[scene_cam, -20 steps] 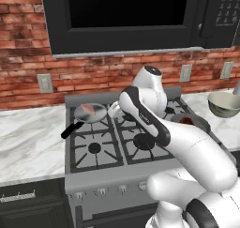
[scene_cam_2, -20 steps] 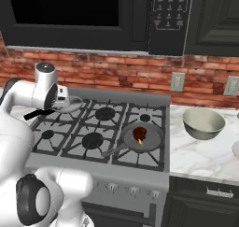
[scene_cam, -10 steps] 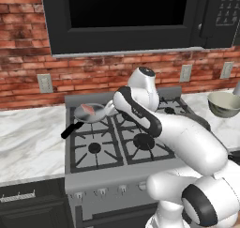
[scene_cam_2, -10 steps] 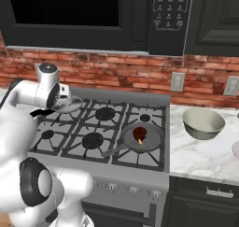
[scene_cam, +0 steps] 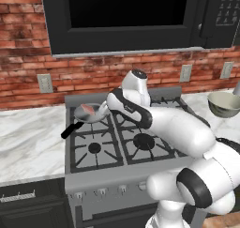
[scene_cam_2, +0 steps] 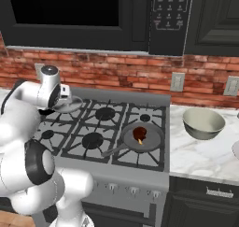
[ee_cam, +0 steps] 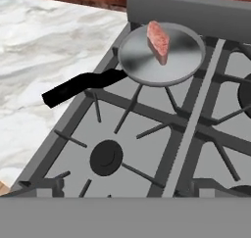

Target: Place one of the steaks on the plate and the other in the bowl. Then place the bowl in the fridge.

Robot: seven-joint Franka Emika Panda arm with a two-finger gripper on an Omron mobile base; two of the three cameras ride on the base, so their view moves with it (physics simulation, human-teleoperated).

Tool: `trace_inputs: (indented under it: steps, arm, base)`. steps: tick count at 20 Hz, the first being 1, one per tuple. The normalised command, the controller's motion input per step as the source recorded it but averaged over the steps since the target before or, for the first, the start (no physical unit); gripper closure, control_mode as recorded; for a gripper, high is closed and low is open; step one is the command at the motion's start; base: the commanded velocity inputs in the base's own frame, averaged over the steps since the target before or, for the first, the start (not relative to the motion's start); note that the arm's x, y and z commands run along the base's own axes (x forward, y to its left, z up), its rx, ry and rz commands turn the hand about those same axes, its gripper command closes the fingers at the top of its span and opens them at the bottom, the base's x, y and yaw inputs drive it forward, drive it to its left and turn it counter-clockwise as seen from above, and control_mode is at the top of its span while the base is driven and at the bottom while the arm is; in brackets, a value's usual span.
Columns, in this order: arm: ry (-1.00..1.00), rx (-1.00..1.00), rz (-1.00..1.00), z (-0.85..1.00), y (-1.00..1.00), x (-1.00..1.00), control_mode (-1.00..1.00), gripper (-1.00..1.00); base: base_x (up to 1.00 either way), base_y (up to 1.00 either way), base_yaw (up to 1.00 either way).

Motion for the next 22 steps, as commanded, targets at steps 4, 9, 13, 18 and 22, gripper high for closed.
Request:
trace_inputs:
  steps: [4,9,13,18,22]
  arm:
    - [0.0,0.0,0.0,-0.17,0.07,0.33,-1.0,-1.0]
    - [0.0,-0.02,0.0,-0.29,0.15,0.38,-1.0,-1.0]
    - [-0.01,-0.02,0.0,-0.19,0.14,0.34,-1.0,-1.0]
    - [0.0,-0.01,0.0,-0.15,0.08,0.32,-1.0,-1.0]
    - [0.0,0.0,0.0,-0.13,0.08,0.31,-1.0,-1.0]
  base:
    - [0.0,0.0,0.0]
    - [0.0,0.0,0.0]
    - [0.0,0.0,0.0]
    - [0.0,0.0,0.0]
    - [0.0,0.0,0.0]
